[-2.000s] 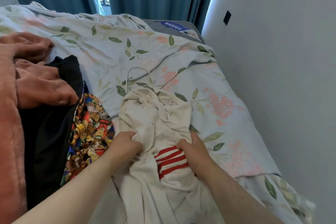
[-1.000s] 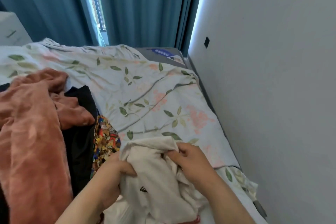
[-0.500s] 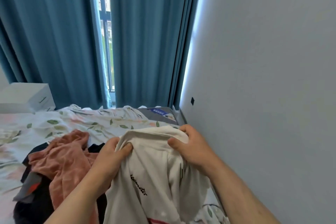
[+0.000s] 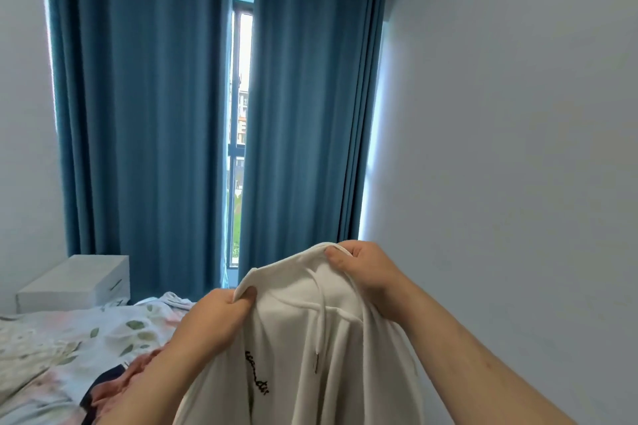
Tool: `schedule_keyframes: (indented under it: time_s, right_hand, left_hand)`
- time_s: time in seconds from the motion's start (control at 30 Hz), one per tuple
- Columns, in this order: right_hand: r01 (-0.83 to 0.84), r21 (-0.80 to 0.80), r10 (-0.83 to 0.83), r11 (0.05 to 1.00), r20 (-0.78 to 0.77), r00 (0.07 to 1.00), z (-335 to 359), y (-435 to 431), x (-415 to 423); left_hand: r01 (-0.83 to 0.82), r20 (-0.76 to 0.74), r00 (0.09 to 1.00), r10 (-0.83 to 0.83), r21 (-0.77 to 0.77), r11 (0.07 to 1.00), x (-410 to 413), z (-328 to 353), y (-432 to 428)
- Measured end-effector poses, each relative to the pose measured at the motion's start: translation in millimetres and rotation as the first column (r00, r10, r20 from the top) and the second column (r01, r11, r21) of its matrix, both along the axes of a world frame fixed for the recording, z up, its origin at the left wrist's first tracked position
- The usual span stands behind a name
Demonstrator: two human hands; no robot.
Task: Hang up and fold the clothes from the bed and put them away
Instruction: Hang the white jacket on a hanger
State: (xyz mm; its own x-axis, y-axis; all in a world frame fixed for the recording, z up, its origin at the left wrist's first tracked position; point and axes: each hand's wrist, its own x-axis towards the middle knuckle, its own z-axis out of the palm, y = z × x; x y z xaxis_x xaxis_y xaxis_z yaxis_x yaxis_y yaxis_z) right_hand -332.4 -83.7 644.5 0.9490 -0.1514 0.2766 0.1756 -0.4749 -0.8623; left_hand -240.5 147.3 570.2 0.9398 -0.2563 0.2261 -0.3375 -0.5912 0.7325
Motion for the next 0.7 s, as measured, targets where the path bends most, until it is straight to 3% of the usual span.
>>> schedule_keyframes:
  time_s: [0.07, 0.17, 0.2, 0.27, 0.3, 0.37, 0.5, 0.57, 0.63, 0.7]
  right_hand:
    - [-0.049, -0.021, 0.05, 0.999, 0.08, 0.996, 14.8, 17.1, -5.4]
    - [-0.142, -0.059, 0.151, 0.988, 0.184, 0.971, 37.5, 41.1, -13.6]
    - [-0.171, -0.079, 0.184, 0.982, 0.208, 0.961, 45.5, 48.7, -16.8]
    - [-0.2, -0.085, 0.215, 0.976, 0.237, 0.948, 54.3, 56.2, -19.8]
    - [-0.203, -0.078, 0.216, 0.976, 0.255, 0.942, 57.7, 58.7, -20.4]
    - [-0.184, -0.039, 0.188, 0.982, 0.29, 0.938, 60.3, 62.1, -21.5]
    - [-0.049, -0.072, 0.071, 0.996, 0.347, 0.935, 52.0, 56.2, -21.7]
    - [0.089, -0.126, -0.04, 0.988, 0.345, 0.938, 46.7, 45.5, -22.2]
    - [0.323, -0.266, -0.233, 0.908, 0.322, 0.918, 42.9, 33.6, -24.1]
    - [0.442, -0.408, -0.406, 0.799, 0.176, 0.897, 41.9, 28.3, -29.7]
  left_hand:
    - [0.025, -0.072, 0.997, -0.021, 0.058, 0.998, -11.5, 10.6, 7.0]
    - [0.222, -0.189, 0.948, -0.255, -0.18, 0.958, -31.5, 21.4, 11.1]
    - [0.31, -0.212, 0.896, -0.39, -0.33, 0.892, -36.6, 25.1, 13.2]
    - [0.446, -0.215, 0.7, -0.681, -0.613, 0.652, -41.9, 25.4, 9.7]
    - [0.476, -0.209, 0.616, -0.759, -0.669, 0.571, -46.6, 27.1, 7.5]
    - [0.53, -0.211, 0.56, -0.801, -0.652, 0.543, -52.0, 26.8, -0.5]
    - [0.447, -0.213, 0.66, -0.721, -0.66, 0.604, -55.9, 19.4, -22.6]
    - [0.318, -0.176, 0.766, -0.619, -0.732, 0.602, -54.7, 16.5, -31.5]
    - [0.191, -0.121, 0.895, -0.43, -0.767, 0.613, -55.1, 19.7, -42.4]
    - [0.089, -0.037, 0.983, -0.181, -0.764, 0.639, -59.9, 27.2, -54.0]
